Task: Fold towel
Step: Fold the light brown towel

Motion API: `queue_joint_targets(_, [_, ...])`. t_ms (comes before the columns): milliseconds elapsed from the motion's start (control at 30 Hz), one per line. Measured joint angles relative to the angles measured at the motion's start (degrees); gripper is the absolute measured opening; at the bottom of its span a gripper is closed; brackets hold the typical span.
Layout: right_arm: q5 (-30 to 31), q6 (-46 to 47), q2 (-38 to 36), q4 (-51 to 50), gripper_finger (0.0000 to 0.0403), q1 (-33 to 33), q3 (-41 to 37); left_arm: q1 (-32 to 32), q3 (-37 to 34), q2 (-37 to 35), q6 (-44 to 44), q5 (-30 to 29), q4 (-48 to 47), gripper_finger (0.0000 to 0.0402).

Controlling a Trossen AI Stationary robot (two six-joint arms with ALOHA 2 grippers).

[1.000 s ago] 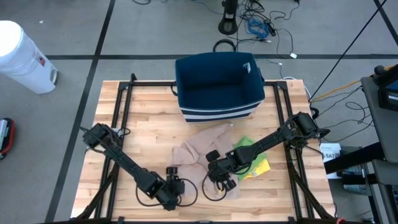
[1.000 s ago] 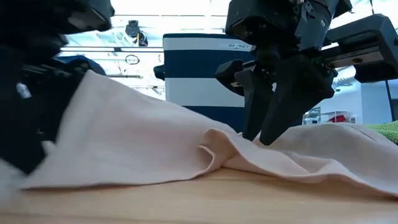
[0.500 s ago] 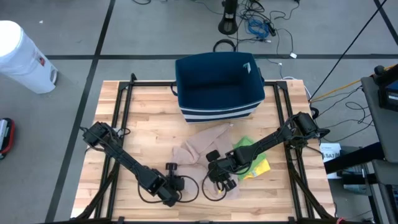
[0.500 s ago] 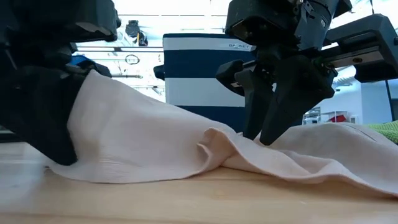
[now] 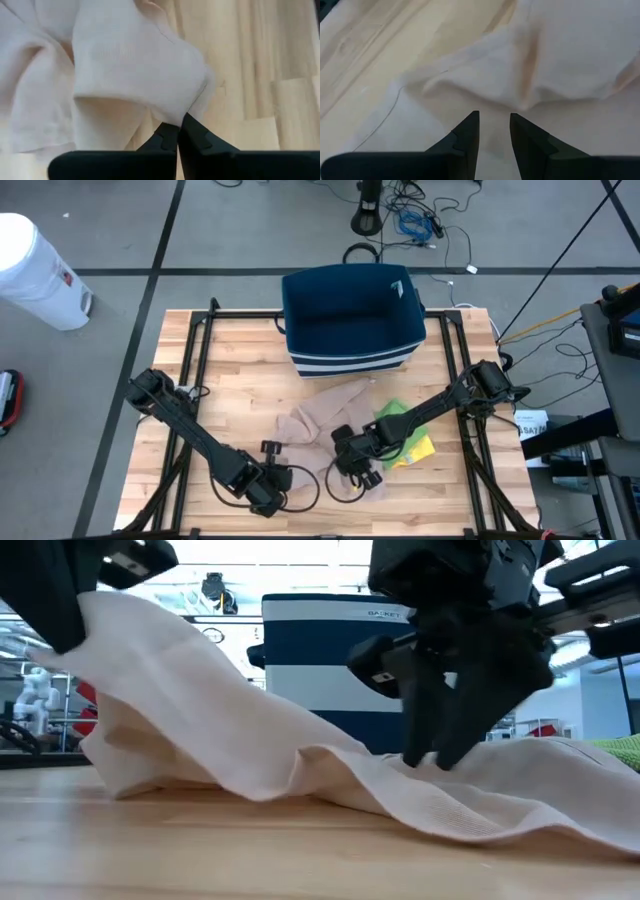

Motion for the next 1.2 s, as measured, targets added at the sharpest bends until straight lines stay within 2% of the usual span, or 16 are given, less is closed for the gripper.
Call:
queue_joint_targets(167, [-2.2, -0.1, 0.0, -4.5, 0.0098, 1.0, 0.0, 0.1, 2.2, 0.0, -0.7, -0.1, -9.4, 0.0001])
queue_joint_targets(267, [-4.5, -0.3, 0.0, -5.4, 0.0098, 2.0, 0.0, 0.3, 2.2, 0.0, -2.3, 0.0, -11.4, 0.0001])
queue_joint_targets(400, [-7.4, -0.5, 0.0, -5.8, 0.0098, 3.4, 0.0, 0.2, 2.2, 0.0, -2.0, 1.6, -9.8, 0.0004])
queue_joint_targets(800, [-7.8, 0.3, 2.5, -4.8, 0.0098, 6.5, 0.0, -0.3, 2.2, 0.0, -2.2, 1.7, -9.7, 0.0011])
queue_joint_targets(1000, [-12.5, 3.3, 3.7, -8.3, 0.0098, 7.2, 0.3, -0.8, 2.2, 0.0, -2.1, 3.9, -8.7, 0.0011])
queue_joint_targets(1200, [-17.5, 6.6, 3.1, -14.0, 0.0098, 8.8, 0.2, -1.1, 2.2, 0.0, 1.6, 6.9, -0.9, 0.0011])
